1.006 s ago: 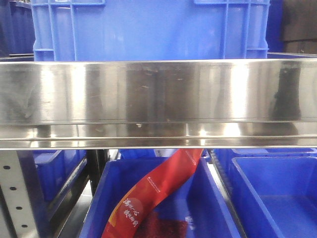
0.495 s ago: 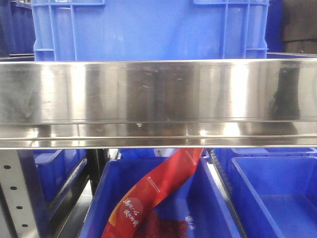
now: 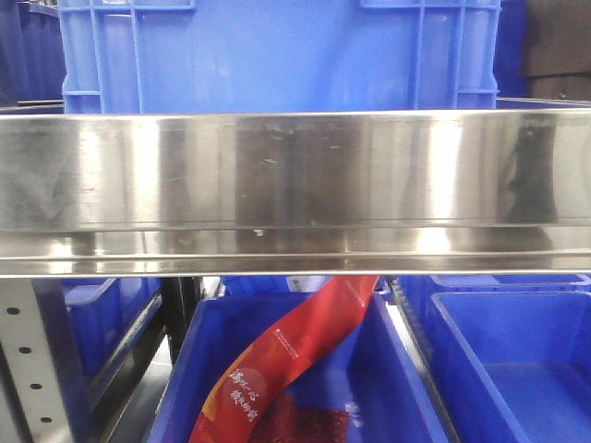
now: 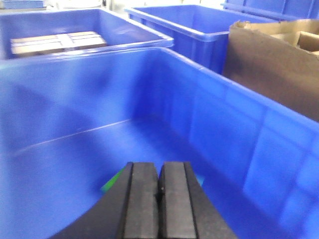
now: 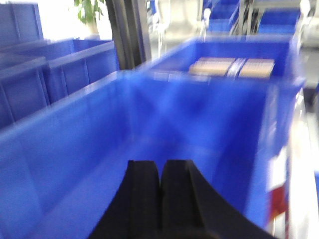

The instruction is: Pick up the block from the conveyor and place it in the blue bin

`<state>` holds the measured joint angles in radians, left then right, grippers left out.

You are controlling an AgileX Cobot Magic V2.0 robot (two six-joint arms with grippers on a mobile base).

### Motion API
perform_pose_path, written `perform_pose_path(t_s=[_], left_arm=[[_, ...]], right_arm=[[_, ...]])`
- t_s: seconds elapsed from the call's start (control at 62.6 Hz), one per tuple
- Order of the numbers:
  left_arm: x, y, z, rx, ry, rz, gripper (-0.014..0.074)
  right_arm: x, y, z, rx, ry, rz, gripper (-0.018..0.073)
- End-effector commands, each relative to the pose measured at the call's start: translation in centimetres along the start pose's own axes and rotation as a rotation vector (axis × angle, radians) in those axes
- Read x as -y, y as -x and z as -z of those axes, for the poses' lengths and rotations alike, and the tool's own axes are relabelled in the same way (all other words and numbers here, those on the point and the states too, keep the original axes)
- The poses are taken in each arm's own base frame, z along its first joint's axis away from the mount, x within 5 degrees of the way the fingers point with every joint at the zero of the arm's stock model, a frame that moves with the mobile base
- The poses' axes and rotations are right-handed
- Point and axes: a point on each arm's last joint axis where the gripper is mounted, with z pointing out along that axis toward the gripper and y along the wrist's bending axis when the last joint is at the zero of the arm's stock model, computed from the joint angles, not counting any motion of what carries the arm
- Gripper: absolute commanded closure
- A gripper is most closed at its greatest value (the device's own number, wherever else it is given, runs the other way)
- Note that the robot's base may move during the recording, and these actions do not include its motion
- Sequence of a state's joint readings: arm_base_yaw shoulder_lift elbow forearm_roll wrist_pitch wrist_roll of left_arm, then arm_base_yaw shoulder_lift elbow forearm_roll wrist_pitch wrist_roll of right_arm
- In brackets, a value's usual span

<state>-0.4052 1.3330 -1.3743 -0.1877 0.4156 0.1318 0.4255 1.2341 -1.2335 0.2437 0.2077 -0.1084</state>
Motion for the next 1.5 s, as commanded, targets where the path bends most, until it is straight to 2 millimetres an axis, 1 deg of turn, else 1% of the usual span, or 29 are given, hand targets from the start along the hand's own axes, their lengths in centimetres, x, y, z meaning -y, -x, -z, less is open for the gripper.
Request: perform_pose_path(t_s=[0.0,0.064,0.128,0.144,0.16,0.176,0.192,0.287,0.319,0.335,0.351,0.399,0.447,0.463,0.543,0.623,0.686,0.782,0.942,1.07,1.213,1.437,1.485], left_arm=[[-0.8,0.1,2.9,0.018,0.032,0.001,0.0708],[-1.2,-0.6,4.5,0.070,0.059,0.006,0.0708],[-1.6,-1.9,5.9,0.115,0.086,0.010,0.0708],[-1.6,-2.6,6.1,0.110,0.091,0.012,0.0708],[-1.6,-2.8,6.7,0.131,0.093,0.011,0.0708],[-1.6,-3.6,6.8,0.124,0.095,0.013,0.0708],[-1.6,-4.1,7.1,0.128,0.097,0.013,0.0708],[-1.4,-7.1,9.3,0.143,0.106,0.014,0.0708],[-1.4,-8.6,9.7,0.125,0.107,0.016,0.0708],[-1.3,-9.1,10.2,0.127,0.107,0.016,0.0708],[-1.3,-10.1,10.4,0.110,0.108,0.018,0.0708],[-1.2,-12.0,11.2,0.091,0.109,0.017,0.0708],[-1.1,-13.6,12.1,0.084,0.109,0.017,0.0708],[-1.1,-14.5,12.2,0.072,0.110,0.018,0.0708],[-1.0,-17.1,13.5,0.067,0.110,0.019,0.0708],[-0.9,-18.8,14.6,0.084,0.109,0.017,0.0708],[-0.7,-19.6,15.5,0.112,0.109,0.015,0.0708],[-0.6,-20.1,16.7,0.166,0.106,0.010,0.0708],[-0.3,-19.9,18.5,0.271,0.104,0.001,0.0708],[-0.2,-19.7,19.6,0.332,0.102,-0.005,0.0708],[-0.1,-19.7,20.1,0.362,0.101,-0.007,0.0708],[-0.1,-19.7,20.1,0.363,0.101,-0.008,0.0708],[-0.1,-19.7,20.1,0.363,0.101,-0.008,0.0708]], right_arm=[[0.3,0.8,2.1,0.054,-0.021,0.047,0.0720],[0.6,0.1,3.1,0.046,-0.034,0.055,0.0720],[0.7,-1.1,4.2,0.027,-0.038,0.054,0.0720],[0.8,-1.5,4.4,0.020,-0.039,0.055,0.0720],[0.8,-2.1,4.5,0.004,-0.041,0.054,0.0720],[0.8,-2.4,5.0,0.004,-0.041,0.054,0.0720],[0.9,-3.1,5.1,-0.010,-0.043,0.053,0.0720],[1.1,-5.6,7.0,-0.021,-0.050,0.052,0.0720],[1.2,-6.3,7.9,-0.015,-0.051,0.052,0.0720],[1.2,-6.9,8.4,-0.019,-0.052,0.052,0.0720],[1.2,-7.3,8.7,-0.022,-0.052,0.051,0.0720],[1.4,-9.0,9.8,-0.042,-0.054,0.050,0.0720],[1.5,-10.2,10.8,-0.049,-0.055,0.050,0.0720],[1.5,-10.8,11.2,-0.053,-0.056,0.050,0.0721],[1.6,-12.5,12.8,-0.050,-0.055,0.050,0.0721],[1.7,-13.8,14.1,-0.041,-0.054,0.050,0.0721],[1.6,-14.2,15.0,-0.016,-0.051,0.052,0.0721],[1.6,-14.2,15.9,0.019,-0.047,0.054,0.0721],[1.4,-13.8,17.1,0.083,-0.042,0.057,0.0721],[1.4,-13.7,17.3,0.092,-0.041,0.058,0.0721],[1.4,-13.7,17.3,0.092,-0.041,0.058,0.0721],[1.4,-13.8,17.3,0.096,-0.043,0.057,0.0721],[1.6,-14.0,17.2,0.111,-0.056,0.101,0.0721]])
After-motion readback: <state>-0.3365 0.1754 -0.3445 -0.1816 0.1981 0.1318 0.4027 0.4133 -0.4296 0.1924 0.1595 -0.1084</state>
